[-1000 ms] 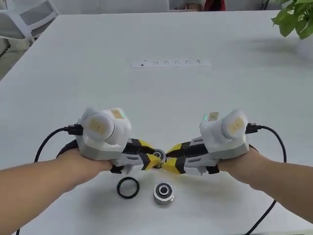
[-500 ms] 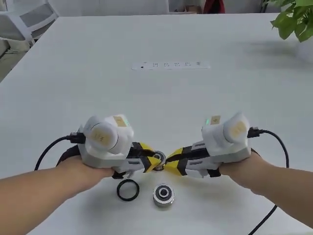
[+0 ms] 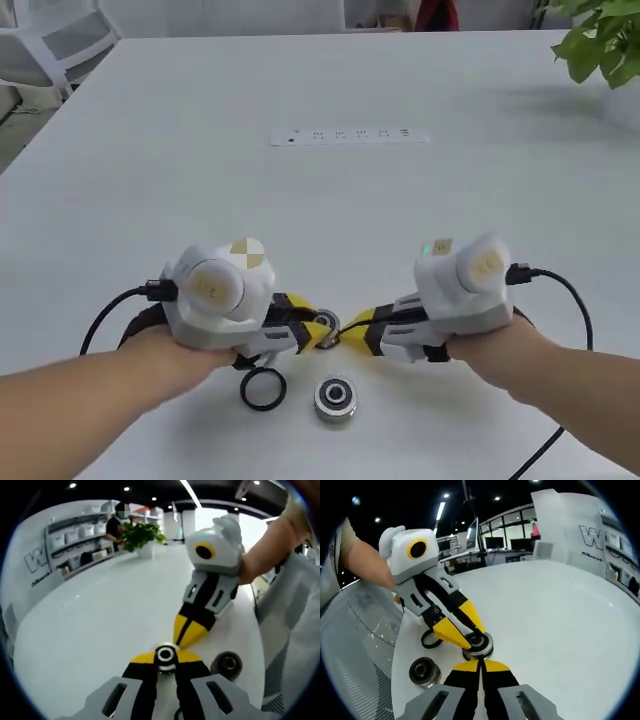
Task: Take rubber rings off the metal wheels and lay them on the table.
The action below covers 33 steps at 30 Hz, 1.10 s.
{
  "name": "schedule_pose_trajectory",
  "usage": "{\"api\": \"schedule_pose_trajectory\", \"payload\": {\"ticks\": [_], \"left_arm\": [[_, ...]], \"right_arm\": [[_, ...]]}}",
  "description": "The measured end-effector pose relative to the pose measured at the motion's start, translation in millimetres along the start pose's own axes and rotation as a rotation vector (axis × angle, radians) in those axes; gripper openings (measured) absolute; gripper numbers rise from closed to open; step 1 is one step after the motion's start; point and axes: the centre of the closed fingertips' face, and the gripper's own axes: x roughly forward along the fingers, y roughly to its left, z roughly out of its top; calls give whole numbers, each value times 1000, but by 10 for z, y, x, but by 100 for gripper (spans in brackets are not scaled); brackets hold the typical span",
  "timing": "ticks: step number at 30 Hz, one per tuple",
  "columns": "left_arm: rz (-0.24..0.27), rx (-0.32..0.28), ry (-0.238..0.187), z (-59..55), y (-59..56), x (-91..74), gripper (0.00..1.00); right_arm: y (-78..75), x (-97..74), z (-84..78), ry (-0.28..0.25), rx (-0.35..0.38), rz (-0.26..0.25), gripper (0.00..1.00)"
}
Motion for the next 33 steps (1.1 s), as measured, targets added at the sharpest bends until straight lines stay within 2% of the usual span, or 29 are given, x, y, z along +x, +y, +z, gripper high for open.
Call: {"api": "schedule_pose_trajectory", "payload": {"ticks": [1, 13, 16, 24, 33], "left_arm": [[1, 6, 2, 2, 0, 2, 13], [11, 7, 3, -2, 1, -4, 13], [11, 5, 5, -3, -6, -7, 13], [17, 7, 15, -9, -49, -11, 12], [28, 16, 24, -3, -65, -7, 12]], "right_arm": [[18, 0, 36, -26, 47, 6, 0], [-27, -77, 54, -55, 143, -10, 0], [-53, -95, 118, -97, 207, -12, 0], [-94, -108, 119, -104, 260, -26, 0], [-56, -124, 141, -110, 278, -27, 0]]}}
